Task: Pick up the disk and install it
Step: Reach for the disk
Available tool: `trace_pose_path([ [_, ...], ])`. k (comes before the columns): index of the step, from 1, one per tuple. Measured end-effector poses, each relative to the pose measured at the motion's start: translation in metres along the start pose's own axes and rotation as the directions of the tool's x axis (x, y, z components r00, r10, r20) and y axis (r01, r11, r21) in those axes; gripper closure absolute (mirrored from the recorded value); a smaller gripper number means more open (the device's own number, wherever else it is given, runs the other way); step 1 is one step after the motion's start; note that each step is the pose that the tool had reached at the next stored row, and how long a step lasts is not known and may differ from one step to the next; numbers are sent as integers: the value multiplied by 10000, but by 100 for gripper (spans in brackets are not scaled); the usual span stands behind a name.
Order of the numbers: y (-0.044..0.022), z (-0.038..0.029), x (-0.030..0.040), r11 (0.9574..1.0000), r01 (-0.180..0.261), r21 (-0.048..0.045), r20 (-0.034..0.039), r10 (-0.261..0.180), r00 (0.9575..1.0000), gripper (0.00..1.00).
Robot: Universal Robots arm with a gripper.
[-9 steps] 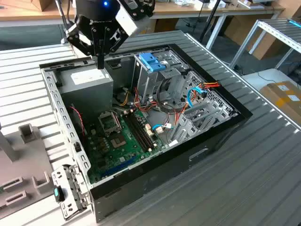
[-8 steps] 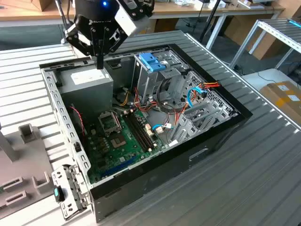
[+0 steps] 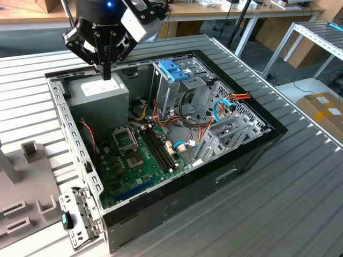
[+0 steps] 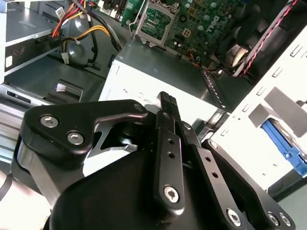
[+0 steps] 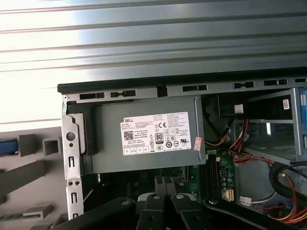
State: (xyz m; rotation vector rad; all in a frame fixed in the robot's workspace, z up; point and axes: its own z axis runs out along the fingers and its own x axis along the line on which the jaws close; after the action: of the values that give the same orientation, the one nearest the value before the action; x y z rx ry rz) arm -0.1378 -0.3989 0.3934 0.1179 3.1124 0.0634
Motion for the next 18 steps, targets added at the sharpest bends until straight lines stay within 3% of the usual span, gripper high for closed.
trace_pose_path([
  [6, -13, -4, 171, 10000, 0, -1, 2, 0, 10000, 89],
  [13, -20, -7, 268, 10000, 0, -1, 1, 0, 10000, 89],
  [18, -31, -11, 406, 10000, 0, -1, 3, 0, 10000, 89],
])
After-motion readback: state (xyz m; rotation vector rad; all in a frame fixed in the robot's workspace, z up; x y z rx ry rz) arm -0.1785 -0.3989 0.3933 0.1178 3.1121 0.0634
